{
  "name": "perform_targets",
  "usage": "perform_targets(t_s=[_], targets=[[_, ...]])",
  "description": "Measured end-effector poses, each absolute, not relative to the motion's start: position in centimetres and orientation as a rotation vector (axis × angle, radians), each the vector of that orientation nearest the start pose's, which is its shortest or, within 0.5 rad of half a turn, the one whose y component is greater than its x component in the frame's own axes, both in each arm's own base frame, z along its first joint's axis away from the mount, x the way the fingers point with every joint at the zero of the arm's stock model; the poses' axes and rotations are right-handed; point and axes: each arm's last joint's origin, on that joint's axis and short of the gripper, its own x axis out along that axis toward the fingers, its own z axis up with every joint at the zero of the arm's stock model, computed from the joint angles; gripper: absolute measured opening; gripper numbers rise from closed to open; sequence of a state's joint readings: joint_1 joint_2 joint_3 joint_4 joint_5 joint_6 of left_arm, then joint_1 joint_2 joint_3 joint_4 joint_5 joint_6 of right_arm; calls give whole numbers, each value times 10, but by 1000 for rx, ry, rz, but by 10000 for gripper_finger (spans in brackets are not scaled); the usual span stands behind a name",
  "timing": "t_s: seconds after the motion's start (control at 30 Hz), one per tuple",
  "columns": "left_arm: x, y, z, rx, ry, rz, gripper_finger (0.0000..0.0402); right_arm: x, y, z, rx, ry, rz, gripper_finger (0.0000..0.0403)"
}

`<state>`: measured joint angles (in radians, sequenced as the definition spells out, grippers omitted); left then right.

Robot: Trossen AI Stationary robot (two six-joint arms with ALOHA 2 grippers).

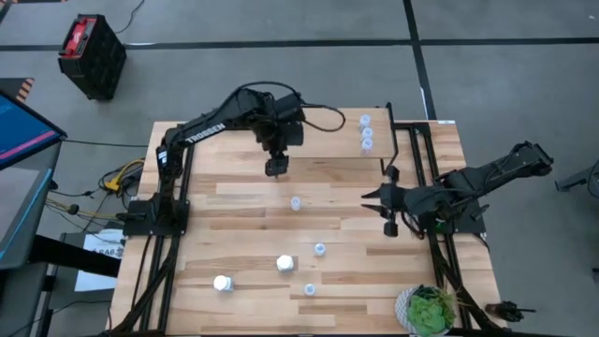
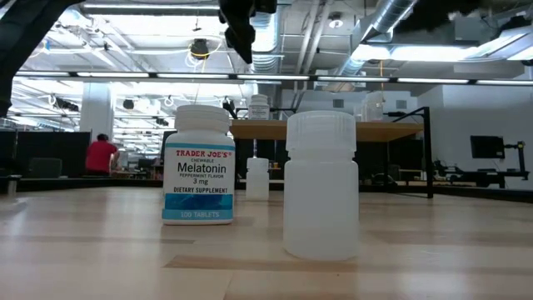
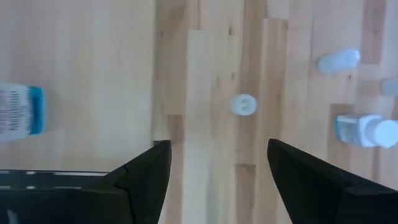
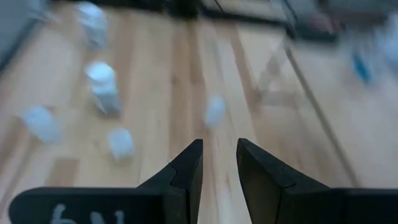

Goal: Pick and place medicine bottles onto shelf by color
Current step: Put the left white blue pill bottle on the shelf aligned with the other white blue pill bottle

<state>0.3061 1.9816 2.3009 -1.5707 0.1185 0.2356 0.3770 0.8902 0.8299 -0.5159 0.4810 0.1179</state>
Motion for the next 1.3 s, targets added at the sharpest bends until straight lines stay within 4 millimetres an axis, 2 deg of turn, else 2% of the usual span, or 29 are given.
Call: perform_targets(t_s=[0.27,0.37,0.43,0.63,0.93,1.07,1.3], targets=[[360,82,388,-89,1246,95,251,185,70,340,-518,73,308,120],[362,72,388,-78,1247,88,251,185,72,349,-646,-69,361,120],[364,65,388,-66,1248,70,251,186,72,354,-668,-126,344,120],[367,45,388,-32,1248,22,251,192,64,363,-642,-197,259,120],[362,8,397,-25,1224,-35,251,199,53,359,-563,-148,210,120],[347,-9,413,-16,1178,-58,251,200,52,357,-534,-128,210,120],[317,-25,441,-101,1091,-22,251,200,52,350,-308,-21,233,120]])
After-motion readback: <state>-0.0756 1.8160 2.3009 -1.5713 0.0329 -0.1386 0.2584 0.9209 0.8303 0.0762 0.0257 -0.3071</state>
